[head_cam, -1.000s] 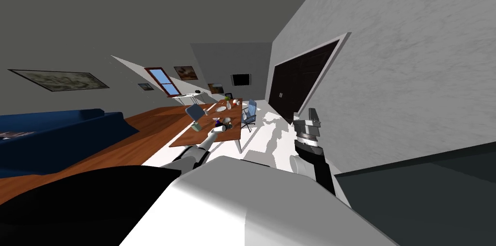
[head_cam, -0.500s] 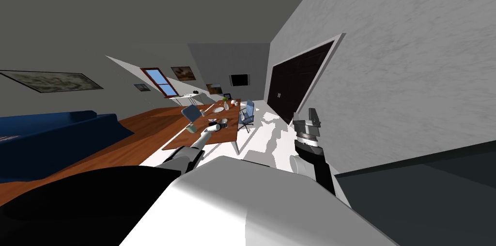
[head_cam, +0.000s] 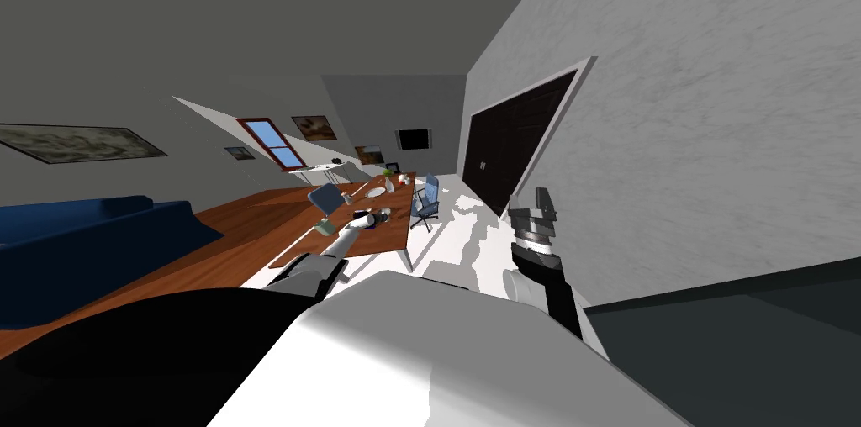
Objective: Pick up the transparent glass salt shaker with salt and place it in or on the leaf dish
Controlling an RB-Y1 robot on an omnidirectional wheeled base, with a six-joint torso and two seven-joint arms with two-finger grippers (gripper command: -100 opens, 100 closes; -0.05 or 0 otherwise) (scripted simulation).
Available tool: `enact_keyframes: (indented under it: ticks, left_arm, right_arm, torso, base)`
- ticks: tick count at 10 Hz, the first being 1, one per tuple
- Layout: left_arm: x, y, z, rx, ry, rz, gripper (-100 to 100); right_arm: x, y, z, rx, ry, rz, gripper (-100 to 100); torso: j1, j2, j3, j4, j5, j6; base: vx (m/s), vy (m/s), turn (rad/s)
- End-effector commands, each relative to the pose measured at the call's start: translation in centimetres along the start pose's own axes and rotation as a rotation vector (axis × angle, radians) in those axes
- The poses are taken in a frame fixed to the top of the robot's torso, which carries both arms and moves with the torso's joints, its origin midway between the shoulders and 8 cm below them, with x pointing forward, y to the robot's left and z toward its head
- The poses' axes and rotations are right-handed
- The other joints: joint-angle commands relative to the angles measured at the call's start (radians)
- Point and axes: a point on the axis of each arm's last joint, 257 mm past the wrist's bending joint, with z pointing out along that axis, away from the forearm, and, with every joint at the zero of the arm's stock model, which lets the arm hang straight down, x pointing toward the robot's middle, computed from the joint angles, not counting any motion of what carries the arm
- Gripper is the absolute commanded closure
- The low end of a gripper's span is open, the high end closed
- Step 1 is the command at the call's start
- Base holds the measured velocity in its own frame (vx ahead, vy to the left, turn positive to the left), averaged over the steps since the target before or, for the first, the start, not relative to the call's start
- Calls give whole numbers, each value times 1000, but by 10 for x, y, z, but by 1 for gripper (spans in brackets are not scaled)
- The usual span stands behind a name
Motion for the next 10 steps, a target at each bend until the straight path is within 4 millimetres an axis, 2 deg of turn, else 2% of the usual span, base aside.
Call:
enact_keyframes:
  ticks: [1, 2, 4, 6, 8, 10]
  left_arm:
    - [-7, -32, -11, 29, -23, -25, 100]
    - [-10, -47, -17, 43, -35, -36, 100]
    - [-10, -47, -17, 43, -35, -36, 100]
    - [-17, -76, -28, 69, -59, -54, 100]
    - [-25, -102, -39, 93, -83, -69, 100]
    - [-25, -102, -39, 93, -83, -69, 100]
  right_arm:
    - [0, 0, 0, 0, 0, 0, 0]
    - [0, 0, 0, 0, 0, 0, 0]
    - [0, 0, 0, 0, 0, 0, 0]
    - [0, 0, 0, 0, 0, 0, 0]
    - [0, 0, 0, 0, 0, 0, 0]
    - [0, 0, 0, 0, 0, 0, 0]
  torso:
    - [0, 0, 0, 0, 0, 0]
    - [1, -2, -1, 0, -1, -1]
    - [-1, -5, -3, -1, 0, 0]
    - [0, -1, 0, 0, 0, 0]
    - [0, -5, -2, 0, -1, 0]
    - [1, -5, -3, -1, 0, 1]
  base:
    - [103, -17, -88]
    - [162, -31, -62]
    - [77, -33, -6]
    - [79, -22, -41]
    - [155, -14, -45]
    - [67, 2, -3]
